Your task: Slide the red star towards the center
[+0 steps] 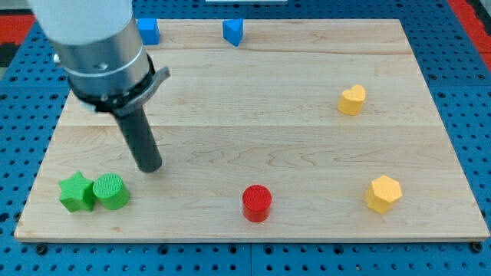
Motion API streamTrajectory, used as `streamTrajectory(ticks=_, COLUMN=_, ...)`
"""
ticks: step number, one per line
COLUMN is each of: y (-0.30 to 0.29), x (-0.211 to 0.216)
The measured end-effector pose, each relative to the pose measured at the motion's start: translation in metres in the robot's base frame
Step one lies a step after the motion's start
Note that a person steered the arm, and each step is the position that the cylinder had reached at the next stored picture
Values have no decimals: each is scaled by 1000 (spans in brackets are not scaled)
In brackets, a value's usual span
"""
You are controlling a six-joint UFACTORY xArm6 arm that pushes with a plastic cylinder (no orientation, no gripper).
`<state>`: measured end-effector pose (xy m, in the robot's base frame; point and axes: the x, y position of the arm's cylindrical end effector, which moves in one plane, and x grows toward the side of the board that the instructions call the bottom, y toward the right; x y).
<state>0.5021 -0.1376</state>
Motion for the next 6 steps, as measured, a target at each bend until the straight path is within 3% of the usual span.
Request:
streamTrajectory(ticks=2, y=-137, x=-77)
streamTrajectory(ticks=3, y=-135, x=-127)
streamTrajectory(ticks=5, y=-6, x=-69)
streamTrajectory(ticks=6, y=18, x=-58)
